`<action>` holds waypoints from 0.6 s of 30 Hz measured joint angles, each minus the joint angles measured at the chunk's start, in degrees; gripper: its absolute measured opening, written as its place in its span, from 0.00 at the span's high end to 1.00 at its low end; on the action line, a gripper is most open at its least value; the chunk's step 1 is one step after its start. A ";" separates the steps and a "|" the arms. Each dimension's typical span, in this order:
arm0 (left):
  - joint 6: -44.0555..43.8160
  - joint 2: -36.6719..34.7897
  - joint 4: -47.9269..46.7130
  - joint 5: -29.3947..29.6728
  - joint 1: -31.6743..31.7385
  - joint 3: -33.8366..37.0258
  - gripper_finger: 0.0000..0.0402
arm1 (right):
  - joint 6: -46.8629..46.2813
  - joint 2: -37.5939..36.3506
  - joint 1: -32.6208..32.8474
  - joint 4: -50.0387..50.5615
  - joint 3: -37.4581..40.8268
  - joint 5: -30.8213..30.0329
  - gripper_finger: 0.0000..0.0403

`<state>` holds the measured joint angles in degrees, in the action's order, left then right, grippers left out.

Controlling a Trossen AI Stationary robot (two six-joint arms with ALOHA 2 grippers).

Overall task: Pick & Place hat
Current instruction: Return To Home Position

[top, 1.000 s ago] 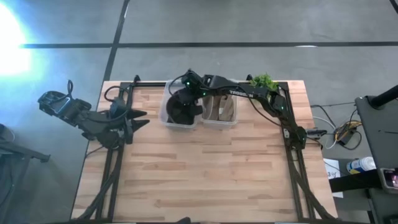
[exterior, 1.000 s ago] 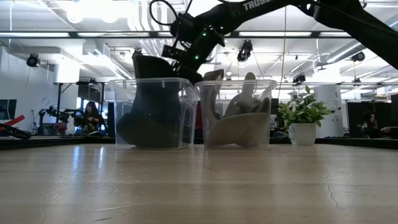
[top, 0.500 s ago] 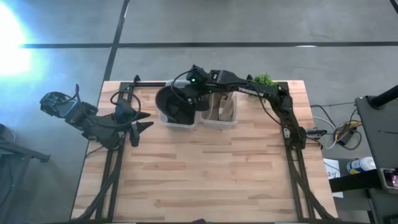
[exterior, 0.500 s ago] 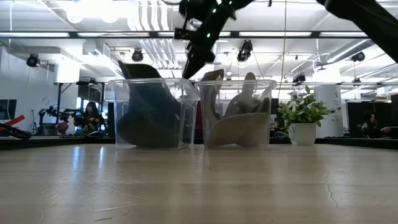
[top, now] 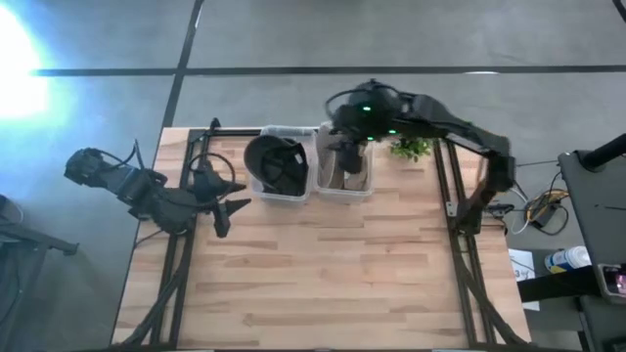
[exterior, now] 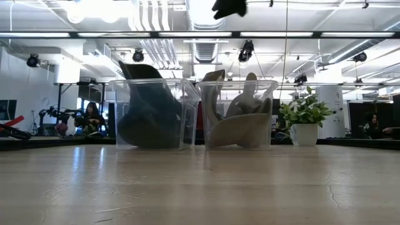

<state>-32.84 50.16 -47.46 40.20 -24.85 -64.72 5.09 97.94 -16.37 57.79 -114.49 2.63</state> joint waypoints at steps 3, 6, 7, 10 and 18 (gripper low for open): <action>5.73 -2.45 7.38 -4.96 2.58 3.15 0.55 | -4.96 -6.03 1.05 -1.84 7.61 -0.25 0.55; 10.44 -5.17 15.62 -13.32 7.21 7.05 0.55 | -10.42 -12.77 2.88 -5.87 17.28 -1.13 0.56; 11.17 -6.07 16.85 -16.40 8.92 8.20 0.55 | -11.95 -15.20 3.50 -6.93 20.42 -1.67 0.56; 12.25 -8.59 17.67 -22.07 14.26 10.87 0.55 | -16.15 -22.80 5.40 -8.78 29.57 -4.59 0.57; 16.34 -15.22 17.40 -27.10 21.18 14.67 0.55 | -31.96 -41.71 9.01 -6.99 47.54 -6.70 0.59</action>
<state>-16.50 34.94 -30.06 13.10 -3.68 -50.06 -26.86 56.24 -7.37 50.81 -66.94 -4.08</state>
